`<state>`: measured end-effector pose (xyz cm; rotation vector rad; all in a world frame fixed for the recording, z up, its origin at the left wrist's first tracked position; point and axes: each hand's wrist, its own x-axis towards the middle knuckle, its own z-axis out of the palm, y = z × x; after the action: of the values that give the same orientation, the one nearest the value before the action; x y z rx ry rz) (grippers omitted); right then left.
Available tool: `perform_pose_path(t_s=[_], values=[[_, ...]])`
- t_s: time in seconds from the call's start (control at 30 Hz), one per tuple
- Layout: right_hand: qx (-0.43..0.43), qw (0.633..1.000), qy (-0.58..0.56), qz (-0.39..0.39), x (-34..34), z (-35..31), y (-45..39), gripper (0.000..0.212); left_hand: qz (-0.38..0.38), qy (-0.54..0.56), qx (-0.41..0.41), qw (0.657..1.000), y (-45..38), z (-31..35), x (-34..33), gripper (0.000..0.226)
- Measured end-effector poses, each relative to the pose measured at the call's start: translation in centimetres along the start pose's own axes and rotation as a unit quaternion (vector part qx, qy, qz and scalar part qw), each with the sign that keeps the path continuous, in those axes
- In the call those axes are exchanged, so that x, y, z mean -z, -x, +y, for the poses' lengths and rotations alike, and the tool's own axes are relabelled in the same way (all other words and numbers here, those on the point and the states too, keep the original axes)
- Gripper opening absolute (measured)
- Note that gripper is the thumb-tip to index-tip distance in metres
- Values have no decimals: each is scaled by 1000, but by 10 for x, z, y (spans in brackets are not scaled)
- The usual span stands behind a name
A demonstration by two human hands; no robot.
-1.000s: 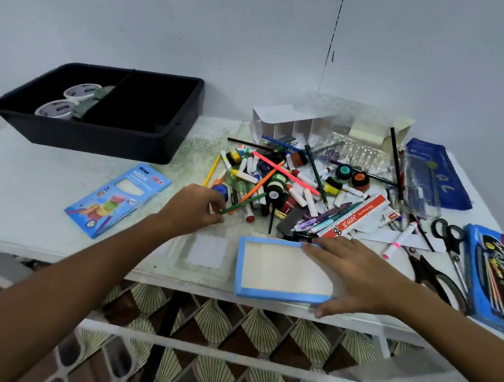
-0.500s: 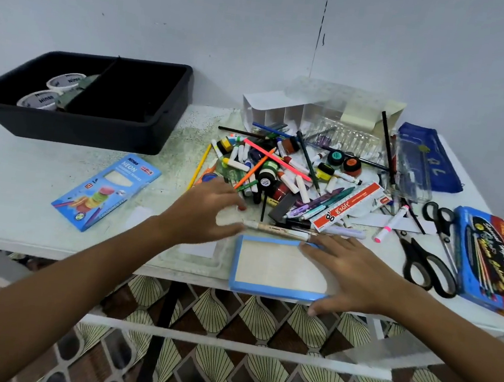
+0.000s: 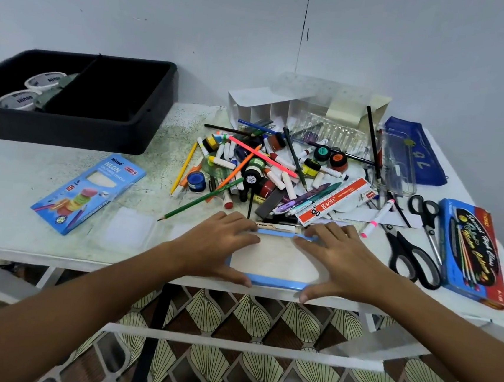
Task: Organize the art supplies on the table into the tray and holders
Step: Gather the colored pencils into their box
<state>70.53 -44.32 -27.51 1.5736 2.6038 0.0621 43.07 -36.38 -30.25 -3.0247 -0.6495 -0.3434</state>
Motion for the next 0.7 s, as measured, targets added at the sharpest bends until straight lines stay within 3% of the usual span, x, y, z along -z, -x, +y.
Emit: perform_pose_path(t_s=[0.33, 0.7], values=[[-18, 998, -51, -34, 2, 16, -18, 118, -29, -20, 54, 998, -6, -6, 3, 78], [-20, 996, -71, -42, 3, 29, -28, 111, -96, 21, 105, 990, -19, -14, 11, 85]])
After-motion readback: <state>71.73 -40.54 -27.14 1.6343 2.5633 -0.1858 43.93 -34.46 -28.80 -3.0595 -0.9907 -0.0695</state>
